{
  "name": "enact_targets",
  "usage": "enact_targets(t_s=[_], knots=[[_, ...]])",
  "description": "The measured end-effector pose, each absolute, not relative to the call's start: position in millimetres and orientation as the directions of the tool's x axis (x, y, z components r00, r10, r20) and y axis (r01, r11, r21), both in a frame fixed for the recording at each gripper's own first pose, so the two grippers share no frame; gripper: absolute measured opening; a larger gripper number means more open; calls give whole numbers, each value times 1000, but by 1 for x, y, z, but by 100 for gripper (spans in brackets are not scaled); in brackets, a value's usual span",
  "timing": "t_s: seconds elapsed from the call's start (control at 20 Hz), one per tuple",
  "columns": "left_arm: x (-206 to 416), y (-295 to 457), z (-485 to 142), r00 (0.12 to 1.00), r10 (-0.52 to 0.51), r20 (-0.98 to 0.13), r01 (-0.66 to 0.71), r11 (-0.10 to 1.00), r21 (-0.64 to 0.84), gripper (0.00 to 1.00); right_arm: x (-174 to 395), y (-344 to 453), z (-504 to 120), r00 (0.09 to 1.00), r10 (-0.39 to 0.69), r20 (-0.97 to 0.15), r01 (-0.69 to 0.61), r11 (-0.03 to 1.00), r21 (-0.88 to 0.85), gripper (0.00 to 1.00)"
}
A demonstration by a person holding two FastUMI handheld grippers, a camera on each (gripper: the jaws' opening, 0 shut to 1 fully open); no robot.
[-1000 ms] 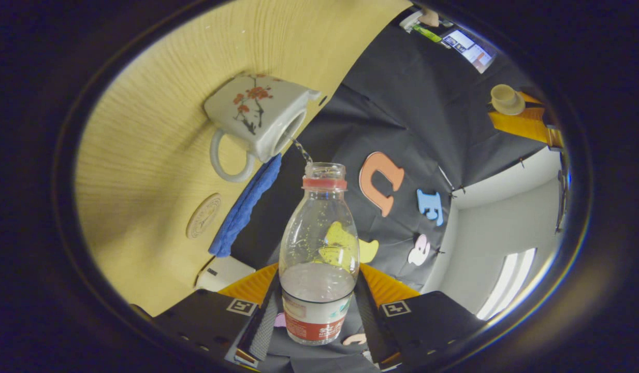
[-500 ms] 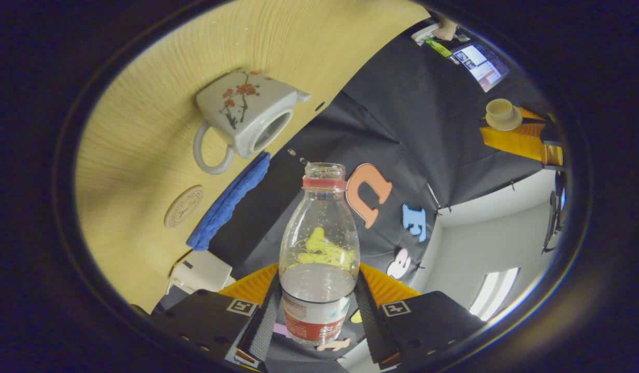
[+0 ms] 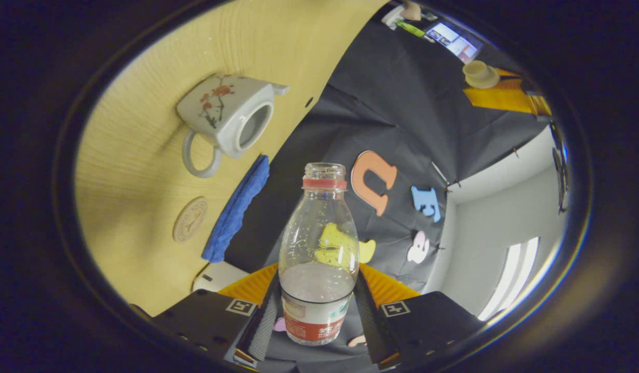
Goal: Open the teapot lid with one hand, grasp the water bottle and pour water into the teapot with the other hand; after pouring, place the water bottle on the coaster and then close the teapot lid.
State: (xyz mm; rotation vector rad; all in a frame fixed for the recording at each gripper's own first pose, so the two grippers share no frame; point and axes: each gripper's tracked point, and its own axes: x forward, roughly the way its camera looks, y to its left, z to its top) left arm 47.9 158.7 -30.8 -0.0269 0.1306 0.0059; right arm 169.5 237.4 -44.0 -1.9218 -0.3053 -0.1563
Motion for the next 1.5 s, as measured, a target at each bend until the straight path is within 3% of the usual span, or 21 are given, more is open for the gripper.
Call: enact_targets(t_s=[0.05, 0.15, 0.4, 0.5, 0.65, 0.75, 0.8, 0.85, 1.1, 1.5], knots=[[47, 159, -32, 991, 9, -134, -12, 1000, -27, 5, 171, 234, -43, 961, 115, 251, 274, -295, -915, 75], [47, 161, -32, 990, 20, -137, -23, 999, -22, 5, 176, 222, -41, 969, 76, 234, 245, -197, -949, 72], [45, 155, -32, 991, 5, -137, -6, 1000, -12, 6, 185, 209, -44, 993, 15, 119, 114, 199, -973, 72], [46, 151, -33, 990, -1, -140, 0, 1000, -3, 5, 192, 209, -55, 999, 10, 47, 38, 430, -902, 75], [46, 147, -35, 989, -4, -145, 7, 1000, 14, 6, 199, 209, -66, 1000, 14, -17, -22, 642, -767, 72], [45, 147, -33, 989, -1, -146, 4, 1000, 20, 5, 207, 207, -63, 1000, 17, -14, -22, 732, -681, 75], [43, 145, -30, 990, 3, -139, 1, 1000, 24, 6, 215, 202, -65, 1000, 5, -23, -19, 783, -621, 72], [43, 141, -27, 991, -5, -135, 8, 1000, 22, 5, 219, 201, -66, 999, 6, -32, -24, 811, -585, 75], [44, 125, -25, 991, -46, -126, 50, 998, 31, 5, 246, 204, -62, 999, 37, -31, -44, 952, -304, 72], [52, 135, -40, 986, -20, -164, 26, 999, 33, 5, 307, 187, -108, 987, 52, -155, -41, 997, 71, 74]])
